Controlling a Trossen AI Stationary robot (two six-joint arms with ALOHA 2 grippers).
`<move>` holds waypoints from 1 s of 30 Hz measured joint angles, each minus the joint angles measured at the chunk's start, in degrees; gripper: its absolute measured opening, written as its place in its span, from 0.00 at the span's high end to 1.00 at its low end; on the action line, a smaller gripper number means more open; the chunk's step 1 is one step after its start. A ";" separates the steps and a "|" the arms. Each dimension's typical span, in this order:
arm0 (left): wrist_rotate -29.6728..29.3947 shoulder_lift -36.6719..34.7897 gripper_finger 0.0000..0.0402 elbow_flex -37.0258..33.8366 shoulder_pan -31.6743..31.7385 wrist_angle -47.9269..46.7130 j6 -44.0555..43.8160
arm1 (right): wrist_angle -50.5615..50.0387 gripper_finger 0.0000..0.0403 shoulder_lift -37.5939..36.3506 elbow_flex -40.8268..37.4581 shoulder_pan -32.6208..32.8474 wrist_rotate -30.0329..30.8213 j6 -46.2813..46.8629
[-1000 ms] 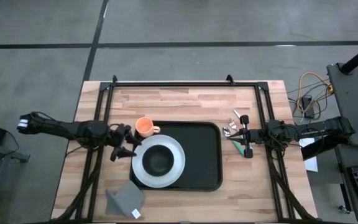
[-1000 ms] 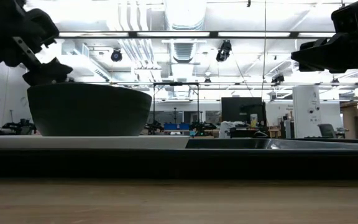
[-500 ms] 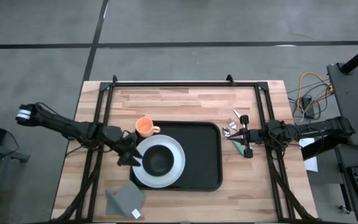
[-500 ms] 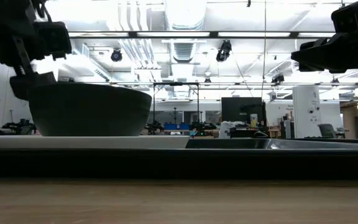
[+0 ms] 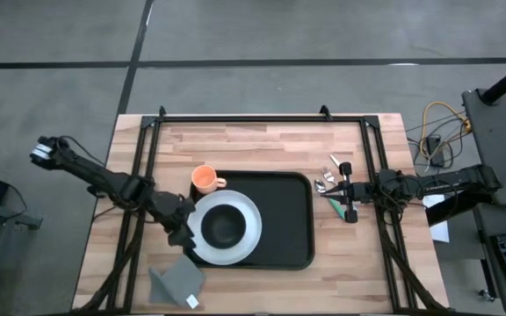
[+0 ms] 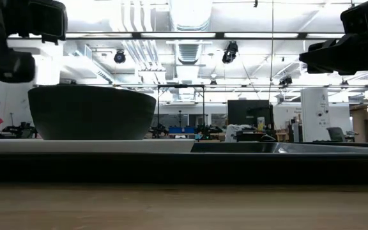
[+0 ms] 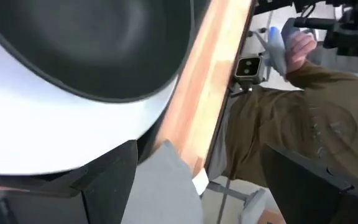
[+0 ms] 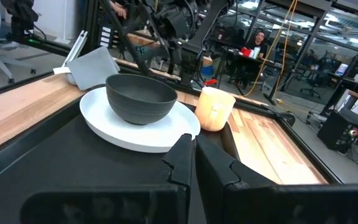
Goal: Set up tray
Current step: Put the grey napkin on the black serving tray
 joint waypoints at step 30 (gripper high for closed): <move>-1.33 10.84 0.21 0.92 -11.97 -0.55 -31.33 | 0.00 0.98 -0.02 0.00 0.02 0.01 0.00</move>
